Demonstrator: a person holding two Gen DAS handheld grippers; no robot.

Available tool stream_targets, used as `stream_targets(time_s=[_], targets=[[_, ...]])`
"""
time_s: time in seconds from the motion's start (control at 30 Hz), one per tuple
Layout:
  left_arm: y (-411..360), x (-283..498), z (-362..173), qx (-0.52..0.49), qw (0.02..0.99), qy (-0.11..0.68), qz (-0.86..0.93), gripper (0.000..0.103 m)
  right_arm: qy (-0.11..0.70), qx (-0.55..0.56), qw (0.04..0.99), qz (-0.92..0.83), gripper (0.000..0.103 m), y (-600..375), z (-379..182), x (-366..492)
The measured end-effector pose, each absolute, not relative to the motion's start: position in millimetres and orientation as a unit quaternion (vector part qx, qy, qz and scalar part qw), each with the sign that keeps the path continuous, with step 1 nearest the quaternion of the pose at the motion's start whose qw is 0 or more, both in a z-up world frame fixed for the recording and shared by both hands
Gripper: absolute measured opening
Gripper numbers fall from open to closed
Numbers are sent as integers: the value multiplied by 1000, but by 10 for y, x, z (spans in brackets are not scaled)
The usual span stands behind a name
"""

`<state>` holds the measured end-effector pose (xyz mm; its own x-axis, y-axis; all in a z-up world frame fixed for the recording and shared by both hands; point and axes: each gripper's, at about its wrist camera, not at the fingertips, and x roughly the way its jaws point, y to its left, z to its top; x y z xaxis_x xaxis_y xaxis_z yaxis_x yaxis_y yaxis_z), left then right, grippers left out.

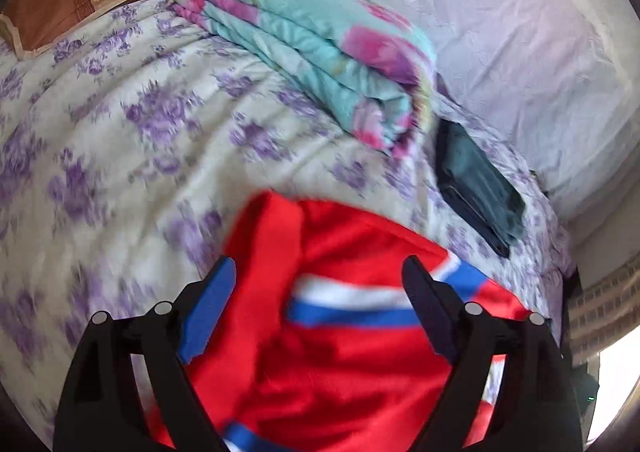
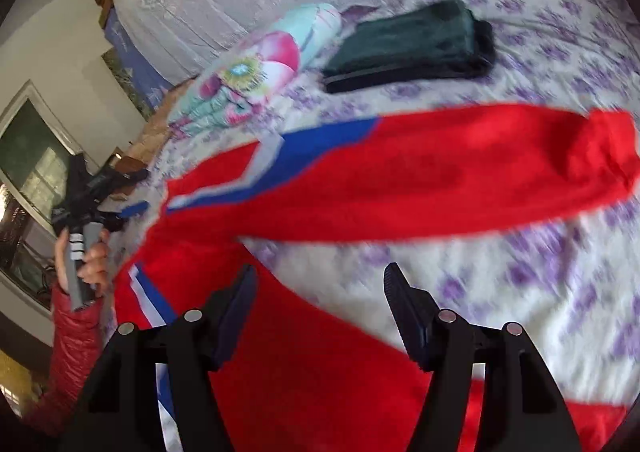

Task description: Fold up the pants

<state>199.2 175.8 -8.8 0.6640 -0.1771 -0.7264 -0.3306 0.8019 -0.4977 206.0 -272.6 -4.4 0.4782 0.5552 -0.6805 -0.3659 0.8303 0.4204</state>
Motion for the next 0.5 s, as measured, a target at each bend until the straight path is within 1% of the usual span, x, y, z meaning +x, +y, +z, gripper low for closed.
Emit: stream_targets(time_s=[0.17,0.27,0.3,0.33,0.5], targets=[[1967,2231,-434,-317,836,446,51,82,432,95,848,291,66,-2223,-83,2412],[1998,2264,-537,-299,845,441,37,82,464,80,843,259,66,-2063,-351,2670],[1999,2272,-532,-293,849,439,33,82,476,91,838,252,67,-2089,-471,2726],[1990,2280,-518,-283,853,438,23,82,465,118,837,264,67,-2158,-550,2740],[2044,2345,-509,-288,853,435,-22,82,436,163,835,294,66,-2380,-480,2648]])
